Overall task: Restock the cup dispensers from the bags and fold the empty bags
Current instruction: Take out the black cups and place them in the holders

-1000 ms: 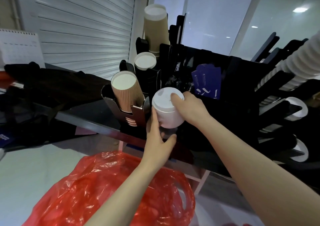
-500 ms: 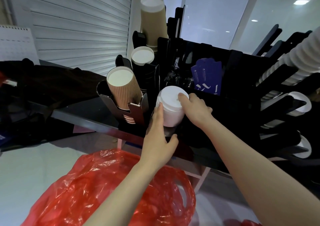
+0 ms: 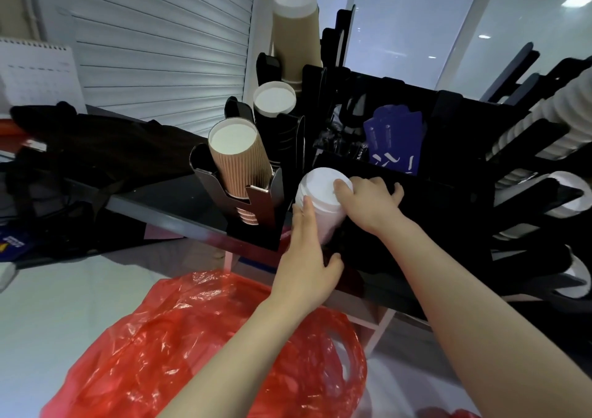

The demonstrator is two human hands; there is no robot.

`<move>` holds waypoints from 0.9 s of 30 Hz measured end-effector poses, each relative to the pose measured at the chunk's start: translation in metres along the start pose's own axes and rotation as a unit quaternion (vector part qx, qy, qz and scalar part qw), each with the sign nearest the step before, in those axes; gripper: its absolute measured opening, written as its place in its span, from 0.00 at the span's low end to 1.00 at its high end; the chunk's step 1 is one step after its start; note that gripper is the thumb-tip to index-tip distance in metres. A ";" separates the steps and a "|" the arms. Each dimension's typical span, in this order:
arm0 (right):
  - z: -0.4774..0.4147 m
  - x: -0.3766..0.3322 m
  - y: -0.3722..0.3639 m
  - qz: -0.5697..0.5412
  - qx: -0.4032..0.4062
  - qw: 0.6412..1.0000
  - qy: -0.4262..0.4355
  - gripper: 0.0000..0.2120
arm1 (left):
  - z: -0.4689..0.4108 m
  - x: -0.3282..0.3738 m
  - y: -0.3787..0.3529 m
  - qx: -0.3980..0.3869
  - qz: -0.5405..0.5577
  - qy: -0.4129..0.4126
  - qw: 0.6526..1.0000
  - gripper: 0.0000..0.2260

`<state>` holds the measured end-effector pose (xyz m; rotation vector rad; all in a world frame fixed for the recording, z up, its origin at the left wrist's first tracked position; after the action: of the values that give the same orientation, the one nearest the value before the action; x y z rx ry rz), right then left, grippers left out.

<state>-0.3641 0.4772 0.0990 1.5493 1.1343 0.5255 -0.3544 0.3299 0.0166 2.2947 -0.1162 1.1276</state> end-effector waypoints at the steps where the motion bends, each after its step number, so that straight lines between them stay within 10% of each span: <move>1: 0.001 0.000 -0.002 0.007 0.000 1.000 0.002 0.24 | 0.000 -0.001 -0.001 -0.014 -0.025 0.005 1.000 0.44; 10: 0.025 -0.024 0.012 0.008 0.173 0.976 0.134 0.14 | -0.006 -0.010 0.008 -0.042 -0.128 0.022 0.991 0.41; 27: 0.096 -0.009 0.021 -0.076 0.128 0.976 0.159 0.21 | 0.018 0.002 0.035 -0.033 -0.210 -0.094 0.973 0.30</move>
<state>-0.2823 0.4227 0.0904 1.6158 1.6049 0.5542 -0.3518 0.2919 0.0256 2.2213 0.2471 0.6811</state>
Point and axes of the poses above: each hand's wrist, its own z-axis away from the middle knuckle, its own y-axis out of the back of the hand, x = y × z, the point moved 5 cm from there along -z, towards the middle knuckle, and after that the axes turned 2 degrees about -y, right-handed, at the moved point
